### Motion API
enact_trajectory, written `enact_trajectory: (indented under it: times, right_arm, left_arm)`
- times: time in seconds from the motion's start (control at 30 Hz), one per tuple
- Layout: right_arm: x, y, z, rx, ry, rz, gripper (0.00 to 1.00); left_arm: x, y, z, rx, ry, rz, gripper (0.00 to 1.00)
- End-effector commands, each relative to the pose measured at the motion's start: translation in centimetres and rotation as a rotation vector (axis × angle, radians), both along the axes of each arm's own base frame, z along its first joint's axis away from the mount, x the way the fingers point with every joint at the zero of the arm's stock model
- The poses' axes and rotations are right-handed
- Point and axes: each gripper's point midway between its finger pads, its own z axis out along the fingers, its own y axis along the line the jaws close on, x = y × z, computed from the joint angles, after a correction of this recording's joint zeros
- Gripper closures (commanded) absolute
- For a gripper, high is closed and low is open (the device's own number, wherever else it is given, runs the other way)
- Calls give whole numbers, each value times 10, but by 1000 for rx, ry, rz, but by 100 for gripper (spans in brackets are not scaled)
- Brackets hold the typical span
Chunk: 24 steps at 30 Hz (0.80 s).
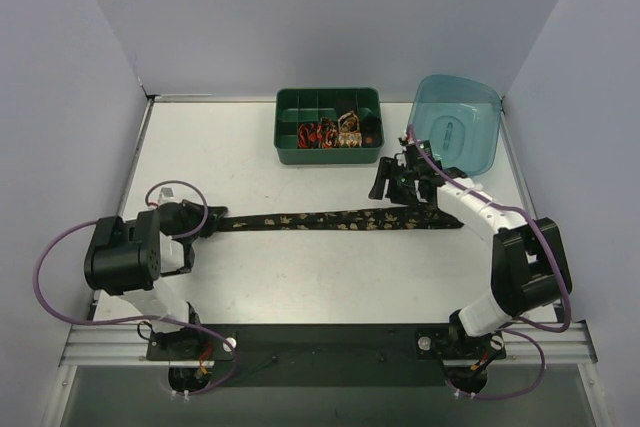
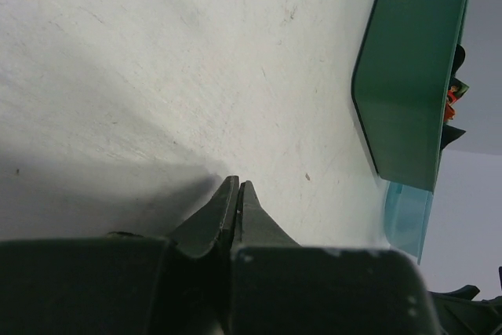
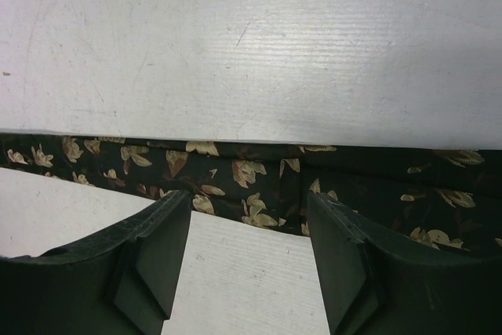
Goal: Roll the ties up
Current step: Flatten out the tie at the center of the board.
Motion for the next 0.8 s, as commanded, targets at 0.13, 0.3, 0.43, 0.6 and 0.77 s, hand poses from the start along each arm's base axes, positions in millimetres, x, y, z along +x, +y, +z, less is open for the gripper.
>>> enact_trajectory:
  times: [0.13,0.3,0.43,0.6,0.77]
  right_arm:
    - [6,5,34,27,-91,21,39]
    - [6,10,39,48,-100,37,39]
    - [6,17,44,62,-110,57,39]
    - [4,27,47,74,-116,90,36]
    - [2,51,59,87,-139,161,31]
  left_arm:
    - [26,12,107,240,-194,-32,100]
    - [14,27,157,379,-174,-19,84]
    - [-3,36,162,468,-79,-31,49]
    - [-19,53,164,545,47,-1,20]
    - [-32,60,140,583,211,-44,15]
